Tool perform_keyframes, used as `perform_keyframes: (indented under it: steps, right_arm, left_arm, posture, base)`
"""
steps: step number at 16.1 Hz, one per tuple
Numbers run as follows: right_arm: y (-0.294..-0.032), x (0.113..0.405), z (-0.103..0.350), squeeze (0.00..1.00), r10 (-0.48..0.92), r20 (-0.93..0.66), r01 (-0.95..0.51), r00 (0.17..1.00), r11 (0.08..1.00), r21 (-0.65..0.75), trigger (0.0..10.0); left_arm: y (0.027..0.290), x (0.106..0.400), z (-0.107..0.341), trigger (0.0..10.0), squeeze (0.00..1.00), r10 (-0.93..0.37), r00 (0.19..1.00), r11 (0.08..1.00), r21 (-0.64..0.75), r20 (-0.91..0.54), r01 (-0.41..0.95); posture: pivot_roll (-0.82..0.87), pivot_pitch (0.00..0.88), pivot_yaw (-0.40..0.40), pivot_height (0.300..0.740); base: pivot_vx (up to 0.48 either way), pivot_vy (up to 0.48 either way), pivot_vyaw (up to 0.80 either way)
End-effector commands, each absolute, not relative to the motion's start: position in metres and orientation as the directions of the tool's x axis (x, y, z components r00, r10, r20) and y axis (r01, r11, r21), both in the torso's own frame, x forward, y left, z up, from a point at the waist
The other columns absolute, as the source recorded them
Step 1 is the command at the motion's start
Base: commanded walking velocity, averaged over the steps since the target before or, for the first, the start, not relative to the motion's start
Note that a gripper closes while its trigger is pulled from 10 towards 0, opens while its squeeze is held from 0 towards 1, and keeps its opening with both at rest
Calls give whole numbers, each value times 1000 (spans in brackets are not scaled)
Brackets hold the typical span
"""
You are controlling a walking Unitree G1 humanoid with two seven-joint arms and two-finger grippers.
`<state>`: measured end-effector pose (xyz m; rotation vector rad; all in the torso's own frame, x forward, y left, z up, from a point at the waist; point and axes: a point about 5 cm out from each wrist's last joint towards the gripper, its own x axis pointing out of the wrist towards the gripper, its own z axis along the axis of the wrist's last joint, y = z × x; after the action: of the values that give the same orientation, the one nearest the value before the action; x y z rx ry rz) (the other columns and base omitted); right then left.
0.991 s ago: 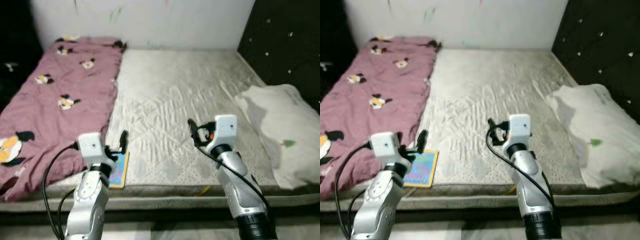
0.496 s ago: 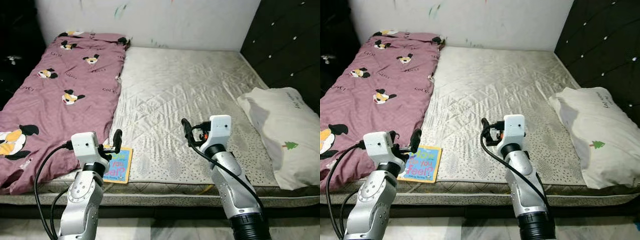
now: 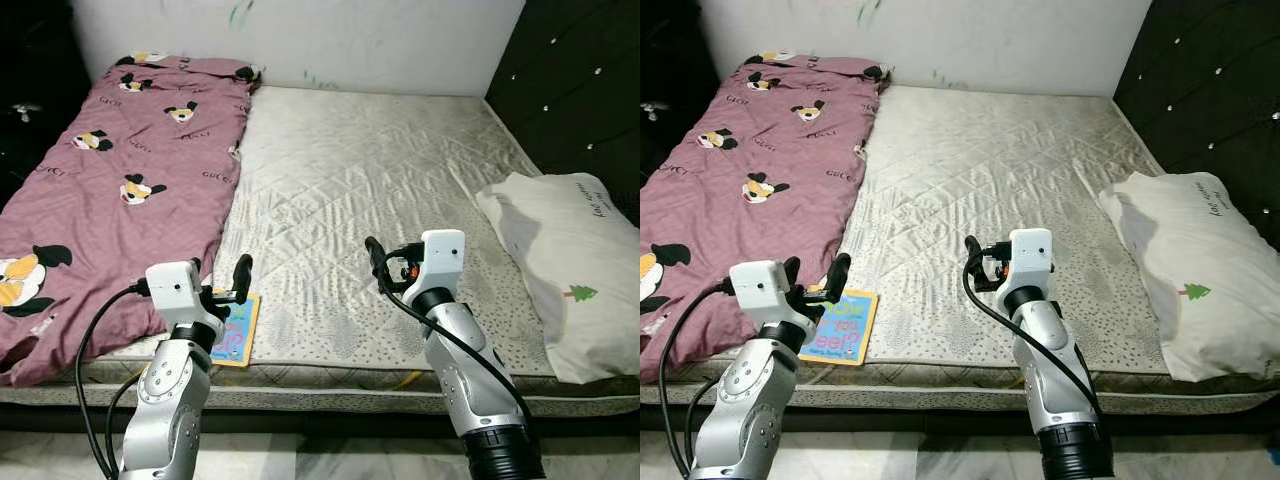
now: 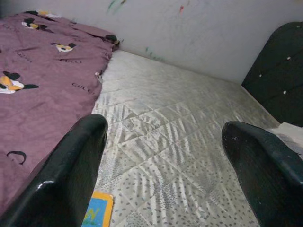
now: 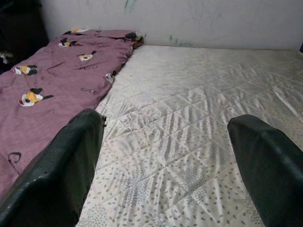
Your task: Clean up the room
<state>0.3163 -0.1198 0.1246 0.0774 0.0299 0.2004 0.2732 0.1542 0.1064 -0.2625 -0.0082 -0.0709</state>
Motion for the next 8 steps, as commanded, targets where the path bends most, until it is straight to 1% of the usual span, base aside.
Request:
perform_keyframes:
  steps: [1,2,3,8]
  right_arm:
    - [-125,317,124,0,178,-31,-176,983,981,77,10000]
    - [-125,317,124,0,179,-30,-176,983,981,76,10000]
    - [-125,317,124,0,179,-30,-176,983,982,76,10000]
    - [-124,316,122,0,179,-35,-177,983,982,64,10000]
  left_arm:
    - [153,273,105,10000,0,-61,998,961,-271,0,59]
    - [153,273,105,10000,0,-63,998,961,-271,3,61]
    - [153,273,106,10000,0,-65,998,961,-268,5,64]
    - [154,274,105,10000,0,-51,999,962,-270,-9,47]
  posture:
    - [17,16,-55,740]
    - [17,16,-55,740]
    - [18,20,-54,740]
    - [17,21,-53,740]
  base:
    - [0,0,-800]
    - [0,0,-800]
    - [0,439,-469]
    - [0,480,0]
